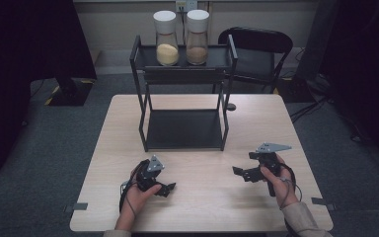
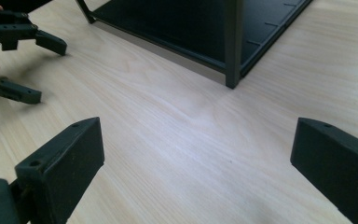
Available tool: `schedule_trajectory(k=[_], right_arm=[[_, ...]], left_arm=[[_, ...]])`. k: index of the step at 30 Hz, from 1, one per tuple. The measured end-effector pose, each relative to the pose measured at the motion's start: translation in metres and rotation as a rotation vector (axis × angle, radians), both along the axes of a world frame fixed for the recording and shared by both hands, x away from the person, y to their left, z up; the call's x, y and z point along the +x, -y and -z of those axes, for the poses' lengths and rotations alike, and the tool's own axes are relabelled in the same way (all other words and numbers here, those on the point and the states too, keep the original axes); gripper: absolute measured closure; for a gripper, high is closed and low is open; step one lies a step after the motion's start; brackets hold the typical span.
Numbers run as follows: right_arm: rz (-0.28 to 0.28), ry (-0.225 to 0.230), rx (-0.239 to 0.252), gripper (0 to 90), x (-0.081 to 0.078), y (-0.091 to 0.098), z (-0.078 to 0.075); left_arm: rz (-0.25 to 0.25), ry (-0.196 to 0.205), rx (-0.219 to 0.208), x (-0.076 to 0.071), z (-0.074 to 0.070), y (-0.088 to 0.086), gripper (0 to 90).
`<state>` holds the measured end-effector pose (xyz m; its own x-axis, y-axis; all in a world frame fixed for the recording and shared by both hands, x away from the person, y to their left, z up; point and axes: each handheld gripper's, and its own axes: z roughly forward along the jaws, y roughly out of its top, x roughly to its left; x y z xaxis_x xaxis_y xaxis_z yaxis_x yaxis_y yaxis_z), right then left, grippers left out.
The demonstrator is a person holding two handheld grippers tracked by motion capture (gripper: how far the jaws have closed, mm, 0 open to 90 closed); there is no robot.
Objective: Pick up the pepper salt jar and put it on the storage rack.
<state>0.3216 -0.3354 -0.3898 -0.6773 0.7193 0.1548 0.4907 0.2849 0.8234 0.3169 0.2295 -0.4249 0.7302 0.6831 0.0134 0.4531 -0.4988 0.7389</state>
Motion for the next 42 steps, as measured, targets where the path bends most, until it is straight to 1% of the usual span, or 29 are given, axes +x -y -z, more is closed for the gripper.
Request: schedule_trajectory(k=[15,23,34,42], right_arm=[[0.036,-0.009,-0.01,1.8,-0.013,0.019,0.016],[0.053,-0.017,-0.026,1.9,-0.02,0.029,0.024],[0.075,-0.021,-0.035,1.8,-0.028,0.042,0.03],[0.092,-0.028,-0.065,1.7,-0.034,0.053,0.033]], left_arm=[[0.0,0.0,-0.001,0.0,0.0,0.0,0.0],[-0.001,0.0,-0.001,0.0,0.0,0.0,0.0],[-0.001,0.0,-0.001,0.0,0.0,0.0,0.0],[0.0,0.0,0.001,0.0,0.0,0.0,0.0]])
